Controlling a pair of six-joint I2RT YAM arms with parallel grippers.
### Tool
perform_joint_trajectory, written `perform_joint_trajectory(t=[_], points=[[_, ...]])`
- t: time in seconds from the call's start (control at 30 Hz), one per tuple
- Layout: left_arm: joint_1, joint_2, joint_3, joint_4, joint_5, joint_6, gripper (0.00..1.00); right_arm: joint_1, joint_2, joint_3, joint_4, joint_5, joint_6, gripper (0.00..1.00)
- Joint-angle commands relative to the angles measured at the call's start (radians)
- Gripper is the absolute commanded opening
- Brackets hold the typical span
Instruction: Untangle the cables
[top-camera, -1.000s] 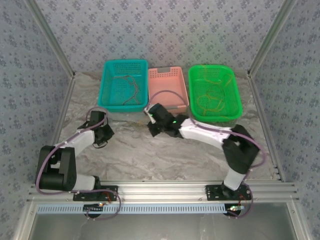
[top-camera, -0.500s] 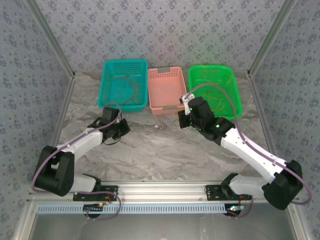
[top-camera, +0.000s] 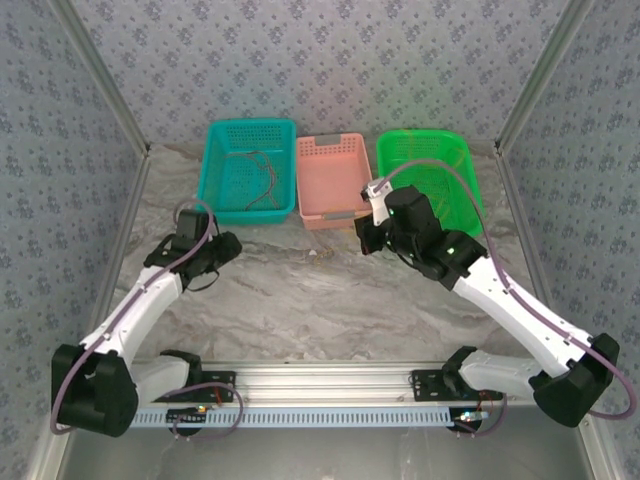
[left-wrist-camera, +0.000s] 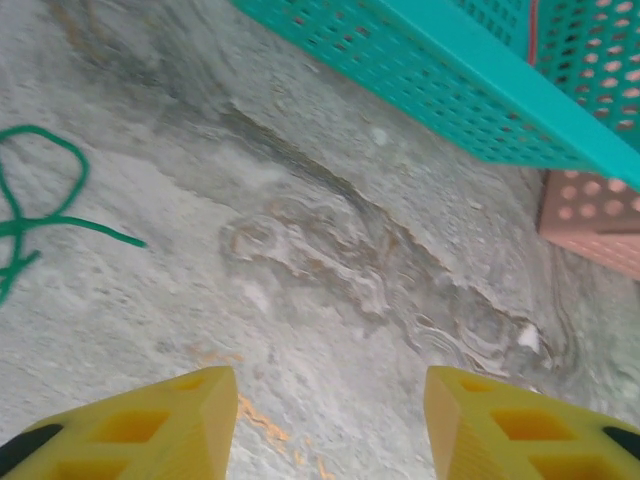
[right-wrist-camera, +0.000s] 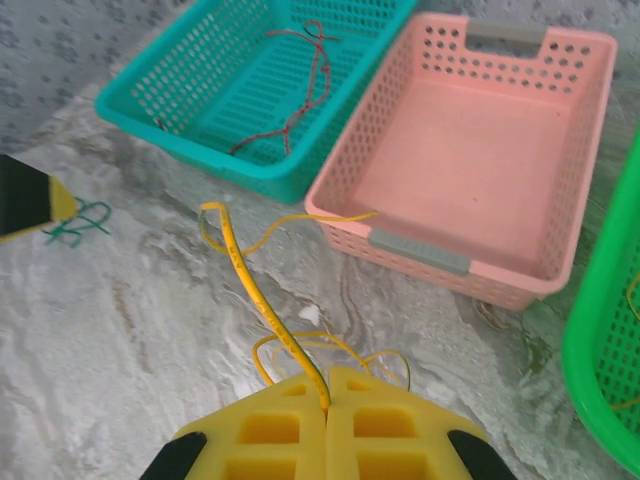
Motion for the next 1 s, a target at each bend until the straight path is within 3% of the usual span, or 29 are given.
perform_joint_trajectory(t=[0.0, 0.13, 0.4, 0.5, 0.6, 0.77, 0.97], points=[[-0.093, -0.067, 0.007, 0.067, 0.076, 0.028, 0.57, 0.002, 0.015, 0.095, -0.061, -0.046, -0.015, 0.00], [-0.239, -0.095, -0.004, 0.175, 0.088, 0.048, 0.62, 0.001, 0.028, 0.135, -0.093, -0.049, -0.020, 0.00], [-0.404, 0.033, -0.083, 0.421, 0.140, 0.019, 0.68, -0.005, 0.000, 0.144, -0.099, -0.059, 0.005, 0.00], [-0.481, 0.089, -0.107, 0.532, 0.128, 0.006, 0.70, -0.013, -0.008, 0.142, -0.102, -0.053, 0.018, 0.00], [-0.559, 0.164, -0.086, 0.532, 0.059, 0.034, 0.70, -0.018, -0.014, 0.143, -0.110, -0.057, 0.026, 0.00], [-0.602, 0.270, -0.065, 0.579, -0.012, 0.054, 0.71, -0.018, -0.032, 0.142, -0.116, -0.062, 0.043, 0.00], [-0.607, 0.368, -0.008, 0.631, -0.022, 0.069, 0.72, -0.019, -0.060, 0.142, -0.142, -0.071, 0.057, 0.00]])
